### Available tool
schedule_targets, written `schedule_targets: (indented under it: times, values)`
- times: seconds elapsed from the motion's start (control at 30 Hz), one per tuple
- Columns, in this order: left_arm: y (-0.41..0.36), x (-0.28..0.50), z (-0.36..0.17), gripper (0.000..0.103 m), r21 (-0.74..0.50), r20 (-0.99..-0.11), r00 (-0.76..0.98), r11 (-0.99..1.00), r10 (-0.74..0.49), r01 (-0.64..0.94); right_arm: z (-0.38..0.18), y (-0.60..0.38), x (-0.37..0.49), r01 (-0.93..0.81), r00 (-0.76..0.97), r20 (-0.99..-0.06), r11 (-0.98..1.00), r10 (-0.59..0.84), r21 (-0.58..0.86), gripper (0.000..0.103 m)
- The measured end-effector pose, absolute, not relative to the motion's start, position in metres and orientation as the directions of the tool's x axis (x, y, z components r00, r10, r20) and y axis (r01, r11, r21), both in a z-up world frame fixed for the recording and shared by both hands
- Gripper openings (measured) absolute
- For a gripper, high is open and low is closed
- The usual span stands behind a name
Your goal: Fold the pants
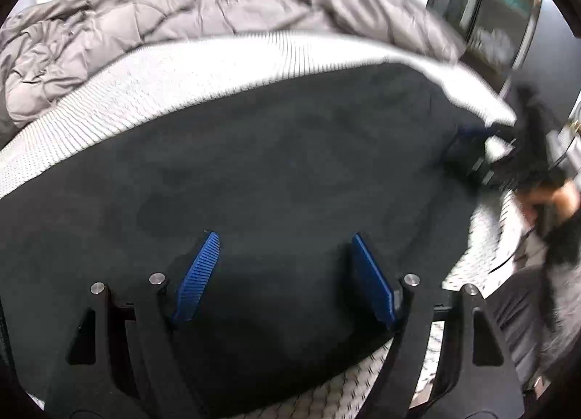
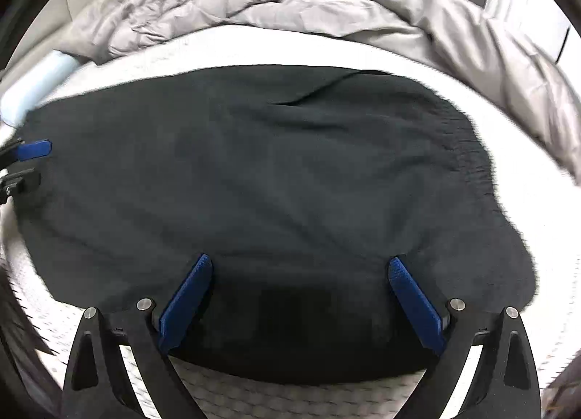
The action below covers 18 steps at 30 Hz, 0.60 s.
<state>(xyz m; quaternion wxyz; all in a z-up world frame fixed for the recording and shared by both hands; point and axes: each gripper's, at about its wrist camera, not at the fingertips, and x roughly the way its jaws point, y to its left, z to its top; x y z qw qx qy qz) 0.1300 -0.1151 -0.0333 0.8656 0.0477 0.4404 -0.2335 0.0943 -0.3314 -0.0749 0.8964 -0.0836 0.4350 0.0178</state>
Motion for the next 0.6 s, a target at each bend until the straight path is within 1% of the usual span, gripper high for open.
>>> schedule_targets:
  times: [0.03, 0.1, 0.13, 0.2, 0.27, 0.3, 0.33, 0.4, 0.43, 0.47, 0.5, 0.57, 0.6]
  values:
    - [-0.118, 0.132, -0.039, 0.073, -0.117, -0.803, 0.484, 0.889, -0.347, 0.442, -0.072, -0.338, 0.091, -0.095, 0.623, -0.781, 0.989, -0.029, -0.112, 0.084]
    - [-0.120, 0.131, -0.039, 0.073, -0.114, -0.797, 0.497, 0.892, -0.344, 0.437, -0.067, -0.352, 0.087, -0.072, 0.631, -0.776, 0.995, -0.013, -0.075, 0.061]
    - [-0.120, 0.130, -0.036, 0.073, -0.125, -0.786, 0.504, 0.891, -0.357, 0.436, -0.063, -0.357, 0.085, -0.060, 0.643, -0.766, 0.996, -0.009, -0.062, 0.059]
    - [-0.122, 0.125, -0.027, 0.073, -0.173, -0.743, 0.519, 0.871, -0.422, 0.460, -0.062, -0.357, 0.085, -0.057, 0.655, -0.755, 0.996, -0.010, -0.062, 0.053]
    - [-0.130, 0.121, -0.027, 0.073, -0.193, -0.731, 0.500, 0.844, -0.465, 0.501, -0.068, -0.350, 0.086, -0.086, 0.632, -0.775, 0.993, -0.012, -0.086, 0.044]
    - [-0.138, 0.119, -0.032, 0.073, -0.186, -0.747, 0.468, 0.825, -0.472, 0.534, -0.072, -0.347, 0.088, -0.094, 0.621, -0.783, 0.989, -0.032, -0.115, 0.042]
    - [-0.145, 0.117, -0.038, 0.073, -0.152, -0.766, 0.457, 0.818, -0.452, 0.555, -0.073, -0.348, 0.089, -0.096, 0.619, -0.784, 0.988, -0.036, -0.120, 0.041]
    - [-0.149, 0.113, -0.042, 0.074, -0.096, -0.775, 0.469, 0.813, -0.424, 0.575, -0.068, -0.358, 0.087, -0.058, 0.629, -0.775, 0.990, -0.065, -0.130, 0.030]
    - [-0.149, 0.109, -0.042, 0.074, -0.098, -0.774, 0.468, 0.811, -0.426, 0.577, -0.065, -0.367, 0.085, -0.035, 0.633, -0.771, 0.993, -0.067, -0.116, 0.022]
    - [-0.148, 0.109, -0.042, 0.075, -0.106, -0.779, 0.459, 0.811, -0.427, 0.576, -0.064, -0.378, 0.083, -0.017, 0.635, -0.771, 0.997, -0.047, -0.075, 0.009]
    - [-0.146, 0.109, -0.042, 0.075, -0.112, -0.783, 0.450, 0.810, -0.429, 0.576, -0.064, -0.390, 0.083, 0.011, 0.631, -0.775, 0.999, -0.038, -0.040, 0.000]
    - [-0.141, 0.108, -0.039, 0.075, -0.125, -0.782, 0.449, 0.814, -0.432, 0.567, -0.064, -0.394, 0.083, 0.017, 0.631, -0.775, 1.000, -0.025, -0.018, 0.000]
    - [-0.138, 0.109, -0.037, 0.075, -0.142, -0.778, 0.448, 0.818, -0.440, 0.558, -0.061, -0.389, 0.082, 0.011, 0.646, -0.762, 0.999, -0.042, -0.046, 0.000]
